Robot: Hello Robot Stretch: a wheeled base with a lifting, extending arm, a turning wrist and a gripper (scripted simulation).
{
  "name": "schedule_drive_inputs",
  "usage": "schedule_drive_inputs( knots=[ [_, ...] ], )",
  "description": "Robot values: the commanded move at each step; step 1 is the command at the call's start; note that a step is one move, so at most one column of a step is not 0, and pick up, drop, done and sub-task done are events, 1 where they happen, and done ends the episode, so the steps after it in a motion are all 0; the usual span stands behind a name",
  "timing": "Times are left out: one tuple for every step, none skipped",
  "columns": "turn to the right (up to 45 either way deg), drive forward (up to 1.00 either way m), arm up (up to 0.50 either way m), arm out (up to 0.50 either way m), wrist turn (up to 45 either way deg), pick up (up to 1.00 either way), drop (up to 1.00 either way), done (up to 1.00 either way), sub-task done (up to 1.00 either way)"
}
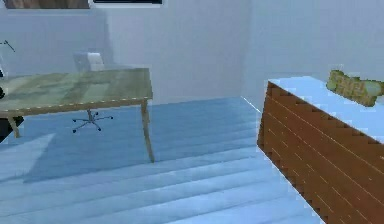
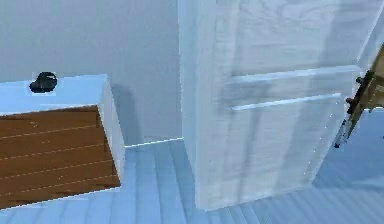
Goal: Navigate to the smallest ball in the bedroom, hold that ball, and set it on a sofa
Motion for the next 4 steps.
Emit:
schedule_drive_inputs(
  knots=[
    [0.0,0.3,0.0,0.0,0.0,0.0,0.0,0.0,0.0],
    [-39.0,0.0,0.0,0.0,0.0,0.0,0.0,0.0,0.0],
    [0.0,0.8,0.0,0.0,0.0,0.0,0.0,0.0,0.0],
    [-45.0,0.0,0.0,0.0,0.0,0.0,0.0,0.0,0.0]
  ],
)
